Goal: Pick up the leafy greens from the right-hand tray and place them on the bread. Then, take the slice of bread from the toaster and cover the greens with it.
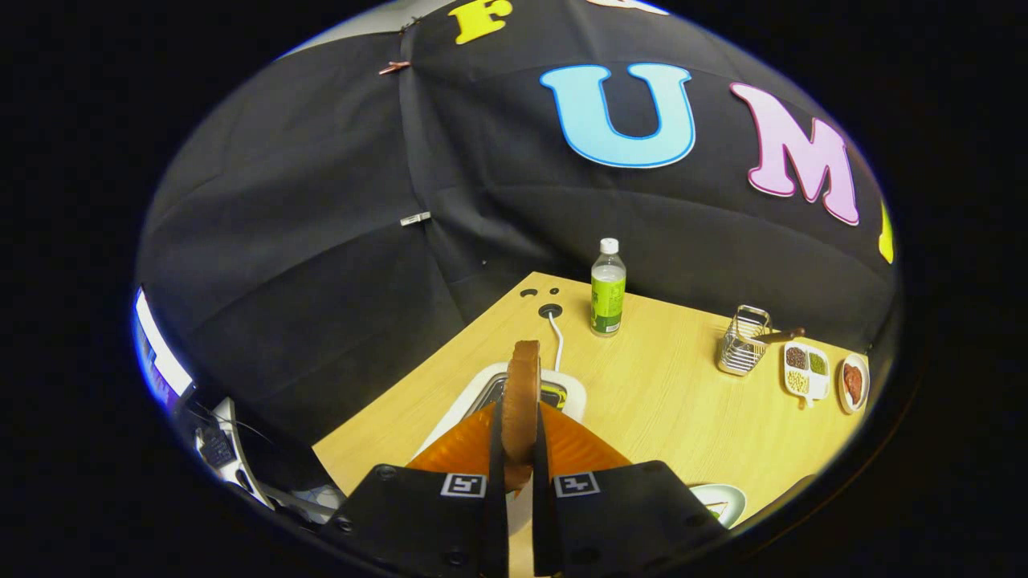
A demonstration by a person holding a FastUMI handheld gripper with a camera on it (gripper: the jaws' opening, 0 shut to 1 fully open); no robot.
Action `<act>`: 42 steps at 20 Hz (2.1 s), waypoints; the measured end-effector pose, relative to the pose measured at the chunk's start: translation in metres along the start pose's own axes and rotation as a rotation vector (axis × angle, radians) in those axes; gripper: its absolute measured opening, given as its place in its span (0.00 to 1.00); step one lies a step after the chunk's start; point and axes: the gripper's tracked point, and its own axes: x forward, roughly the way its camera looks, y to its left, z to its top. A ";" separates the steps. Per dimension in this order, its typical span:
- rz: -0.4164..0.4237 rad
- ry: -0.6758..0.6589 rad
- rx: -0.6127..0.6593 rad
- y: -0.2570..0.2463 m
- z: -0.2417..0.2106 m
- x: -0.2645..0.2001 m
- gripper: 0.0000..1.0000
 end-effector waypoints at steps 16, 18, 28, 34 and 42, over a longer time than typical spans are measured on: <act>-0.141 0.030 0.140 -0.128 -0.046 -0.071 0.16; -0.151 0.043 0.170 -0.141 -0.060 -0.076 0.16; -0.144 0.103 0.296 -0.168 -0.127 -0.087 0.16; -0.152 0.139 0.361 -0.183 -0.159 -0.082 0.16; -0.194 0.160 0.304 -0.213 -0.189 -0.085 0.16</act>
